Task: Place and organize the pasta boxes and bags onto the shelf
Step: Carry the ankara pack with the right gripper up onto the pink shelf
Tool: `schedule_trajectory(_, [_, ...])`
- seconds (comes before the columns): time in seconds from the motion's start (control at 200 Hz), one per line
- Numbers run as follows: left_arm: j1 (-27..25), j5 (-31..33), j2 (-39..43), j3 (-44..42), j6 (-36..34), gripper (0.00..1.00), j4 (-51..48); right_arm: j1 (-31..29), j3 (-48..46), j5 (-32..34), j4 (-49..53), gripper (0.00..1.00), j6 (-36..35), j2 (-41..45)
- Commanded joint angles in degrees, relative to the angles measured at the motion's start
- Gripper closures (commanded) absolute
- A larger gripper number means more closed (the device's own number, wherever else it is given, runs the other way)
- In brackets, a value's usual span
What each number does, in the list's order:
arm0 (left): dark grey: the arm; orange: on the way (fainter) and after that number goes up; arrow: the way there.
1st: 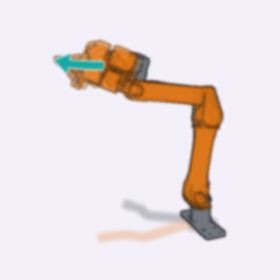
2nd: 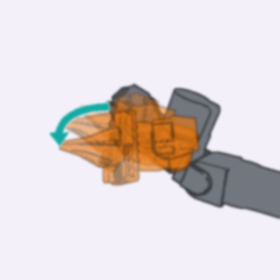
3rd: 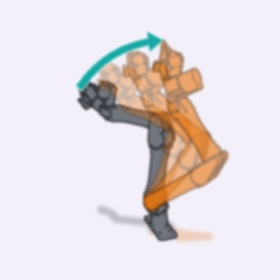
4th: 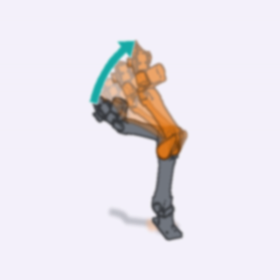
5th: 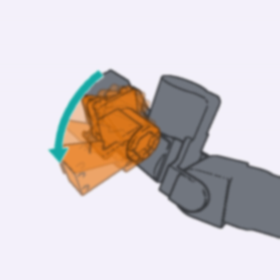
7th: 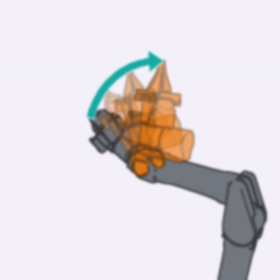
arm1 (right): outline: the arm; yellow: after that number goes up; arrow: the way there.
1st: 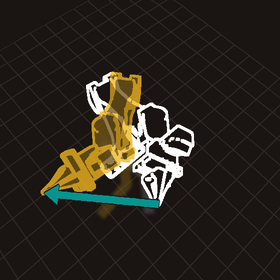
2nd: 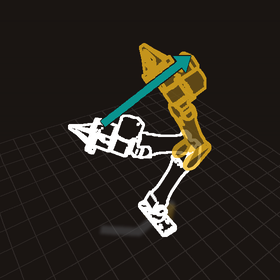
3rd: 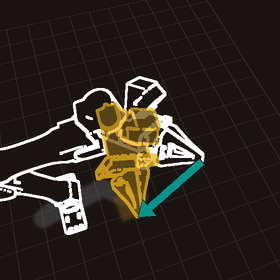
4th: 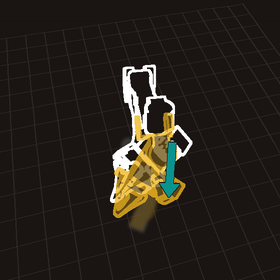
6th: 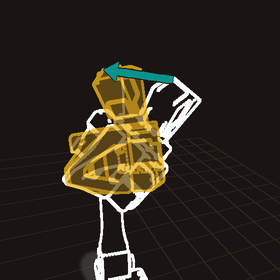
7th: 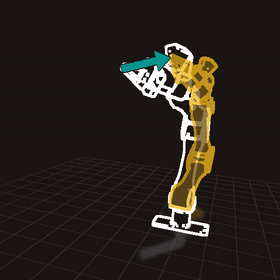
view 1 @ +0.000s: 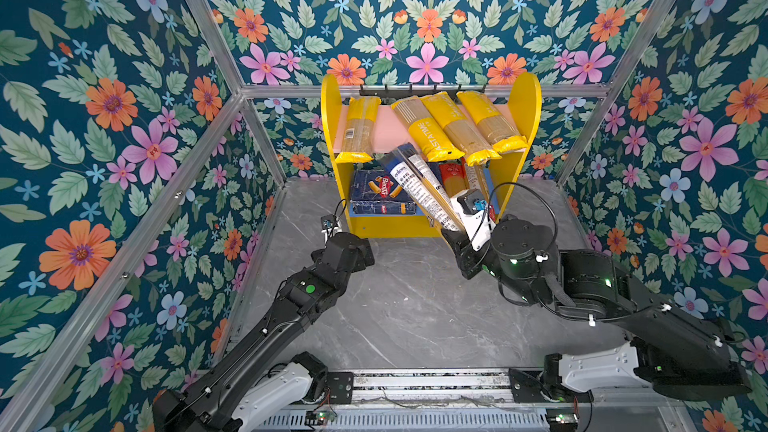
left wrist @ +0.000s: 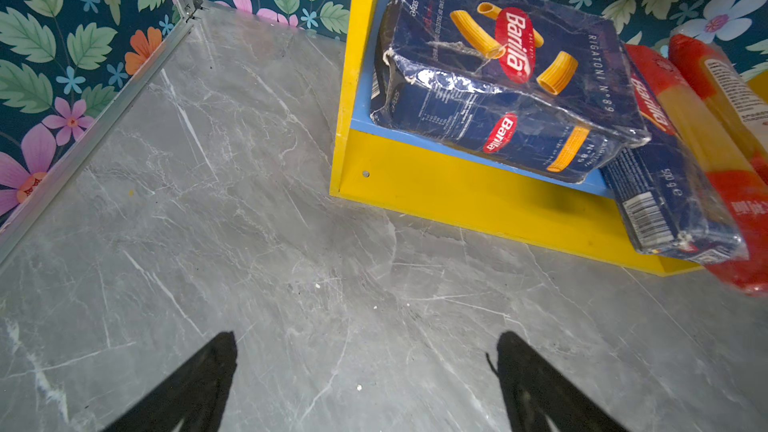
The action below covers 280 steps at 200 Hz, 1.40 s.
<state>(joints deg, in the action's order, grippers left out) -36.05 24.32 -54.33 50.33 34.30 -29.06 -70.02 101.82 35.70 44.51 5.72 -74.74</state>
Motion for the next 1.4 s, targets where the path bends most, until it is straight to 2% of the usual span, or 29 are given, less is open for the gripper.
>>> schedule_trajectory(0.0, [0.02,0.76,-0.5,1.1,-1.37,0.0,-0.23,1.94,7.05,7.88,-9.98,0.99,-7.0,-5.53])
schedule_trajectory(0.08, [0.02,1.11,-0.82,2.2,-1.84,0.0,-0.32,5.01,16.07,8.48,-8.31,0.98,-7.47,-12.65])
schedule_trajectory(0.15, [0.02,1.21,-0.73,2.97,-2.21,0.0,-0.3,7.61,27.58,8.82,-3.97,0.98,-6.79,-20.13])
schedule_trajectory(0.25, [0.02,1.41,0.15,3.41,-2.83,0.0,-0.52,10.55,49.65,10.23,3.84,0.98,-8.01,-34.22])
schedule_trajectory(0.31, [0.02,1.65,0.94,3.29,-3.01,0.0,-0.78,11.5,63.54,10.71,6.53,0.94,-10.23,-41.99])
schedule_trajectory(0.36, [0.02,1.82,1.53,3.07,-3.27,0.0,-0.98,11.63,69.74,12.69,4.99,0.92,-12.77,-46.41])
schedule_trajectory(0.395, [0.02,1.95,1.93,2.9,-3.4,0.0,-1.15,11.61,68.95,13.81,3.04,0.91,-13.78,-46.8])
schedule_trajectory(0.44, [0.02,2.05,2.33,2.61,-3.45,0.0,-1.26,11.65,63.61,13.57,1.14,0.91,-12.78,-44.77])
schedule_trajectory(0.505, [0.02,2.3,2.79,2.09,-3.6,0.0,-1.48,12.33,54.08,10.55,0.23,0.91,-8.6,-40.54])
schedule_trajectory(0.555, [0.02,2.45,3.17,1.59,-3.7,0.0,-1.53,13.37,51.13,7.5,2.83,0.92,-4.18,-38.97])
schedule_trajectory(0.63, [0.02,2.5,3.49,1.03,-3.81,0.0,-1.51,14.63,51.89,4.18,8.09,0.94,-0.16,-39.49])
schedule_trajectory(0.845, [0.02,1.98,3.73,-0.31,-3.76,0.0,-0.92,15.52,56.73,1.02,13.68,0.94,2.03,-43.76])
schedule_trajectory(1.11, [0.02,-3.72,4.53,-1.13,-4.46,0.0,4.52,17.0,55.42,-3.02,12.3,0.93,5.14,-44.87])
schedule_trajectory(1.26, [0.02,-5.01,4.96,0.94,-6.07,0.0,8.38,17.58,55.83,-3.74,11.12,0.93,5.94,-45.07])
schedule_trajectory(1.395, [0.02,-8.82,2.7,4.08,-8.9,0.0,14.48,17.56,55.31,-5.05,11.03,0.93,6.59,-44.77])
